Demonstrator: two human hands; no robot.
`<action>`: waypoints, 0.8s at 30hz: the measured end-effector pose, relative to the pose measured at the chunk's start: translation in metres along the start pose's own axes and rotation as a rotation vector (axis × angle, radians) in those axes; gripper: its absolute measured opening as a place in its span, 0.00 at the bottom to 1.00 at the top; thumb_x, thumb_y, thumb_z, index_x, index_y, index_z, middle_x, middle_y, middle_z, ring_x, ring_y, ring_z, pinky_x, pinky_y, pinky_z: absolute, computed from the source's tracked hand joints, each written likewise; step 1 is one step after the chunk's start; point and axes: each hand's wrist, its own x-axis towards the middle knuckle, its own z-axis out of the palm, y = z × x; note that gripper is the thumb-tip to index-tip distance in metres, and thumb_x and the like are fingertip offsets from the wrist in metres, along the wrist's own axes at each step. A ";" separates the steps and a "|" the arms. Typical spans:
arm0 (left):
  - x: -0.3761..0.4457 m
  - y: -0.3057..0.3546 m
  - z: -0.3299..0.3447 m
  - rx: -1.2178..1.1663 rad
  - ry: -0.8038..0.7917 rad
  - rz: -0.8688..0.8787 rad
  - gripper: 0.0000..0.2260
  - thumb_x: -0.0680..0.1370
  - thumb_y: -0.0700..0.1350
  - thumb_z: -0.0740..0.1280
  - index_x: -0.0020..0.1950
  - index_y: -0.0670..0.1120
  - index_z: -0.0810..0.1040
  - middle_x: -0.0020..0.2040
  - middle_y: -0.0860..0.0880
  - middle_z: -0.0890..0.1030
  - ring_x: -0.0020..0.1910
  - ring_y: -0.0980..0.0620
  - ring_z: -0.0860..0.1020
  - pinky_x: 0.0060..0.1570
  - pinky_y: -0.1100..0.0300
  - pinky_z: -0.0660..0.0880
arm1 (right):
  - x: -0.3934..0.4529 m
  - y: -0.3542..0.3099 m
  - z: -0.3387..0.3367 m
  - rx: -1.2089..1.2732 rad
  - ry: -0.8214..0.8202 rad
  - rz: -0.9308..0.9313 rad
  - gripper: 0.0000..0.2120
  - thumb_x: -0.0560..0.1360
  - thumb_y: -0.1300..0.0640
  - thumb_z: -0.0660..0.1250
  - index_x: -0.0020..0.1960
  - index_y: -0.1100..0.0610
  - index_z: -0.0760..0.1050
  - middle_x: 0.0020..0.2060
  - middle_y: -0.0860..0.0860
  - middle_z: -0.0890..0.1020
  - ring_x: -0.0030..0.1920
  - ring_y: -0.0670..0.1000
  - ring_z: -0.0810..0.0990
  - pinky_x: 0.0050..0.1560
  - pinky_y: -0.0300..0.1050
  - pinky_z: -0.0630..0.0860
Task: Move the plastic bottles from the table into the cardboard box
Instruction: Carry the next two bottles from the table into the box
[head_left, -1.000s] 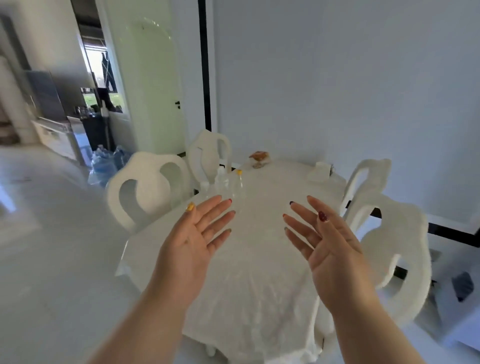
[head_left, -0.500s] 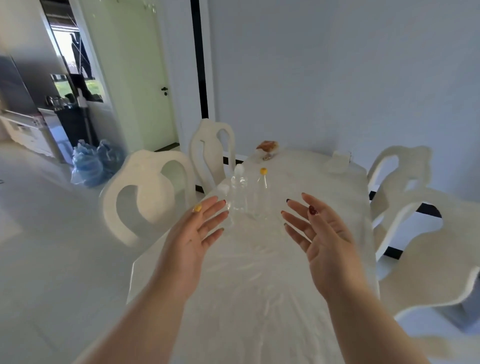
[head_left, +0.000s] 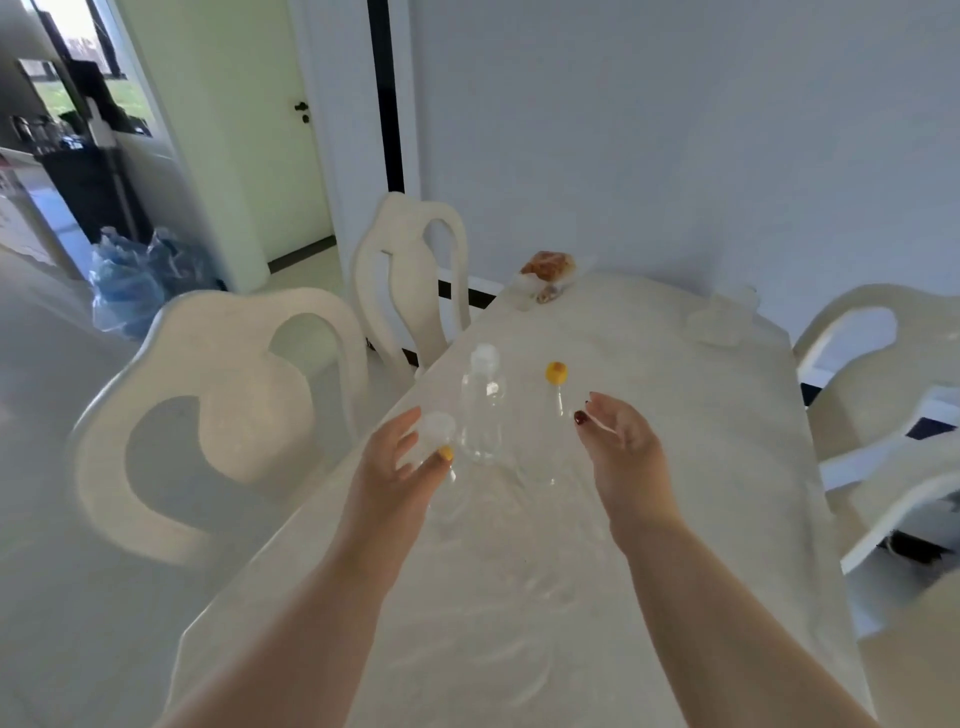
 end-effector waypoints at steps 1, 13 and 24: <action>0.014 -0.008 0.002 0.057 0.019 -0.017 0.21 0.73 0.48 0.74 0.61 0.65 0.74 0.69 0.52 0.74 0.68 0.54 0.73 0.59 0.59 0.70 | 0.016 0.006 0.006 -0.066 0.011 0.001 0.14 0.77 0.51 0.68 0.61 0.43 0.75 0.62 0.41 0.78 0.59 0.42 0.77 0.47 0.33 0.71; 0.090 -0.069 0.011 0.401 0.057 -0.057 0.20 0.70 0.44 0.78 0.55 0.62 0.76 0.55 0.63 0.81 0.56 0.67 0.76 0.49 0.71 0.68 | 0.100 0.054 0.050 -0.458 0.076 -0.028 0.25 0.75 0.47 0.70 0.69 0.54 0.71 0.66 0.50 0.78 0.67 0.51 0.73 0.60 0.40 0.65; 0.091 -0.072 0.006 0.444 0.021 -0.039 0.13 0.72 0.48 0.77 0.47 0.62 0.77 0.45 0.67 0.82 0.48 0.72 0.76 0.44 0.68 0.69 | 0.099 0.057 0.048 -0.505 0.143 -0.088 0.06 0.76 0.49 0.69 0.47 0.51 0.76 0.43 0.42 0.80 0.45 0.47 0.75 0.40 0.40 0.68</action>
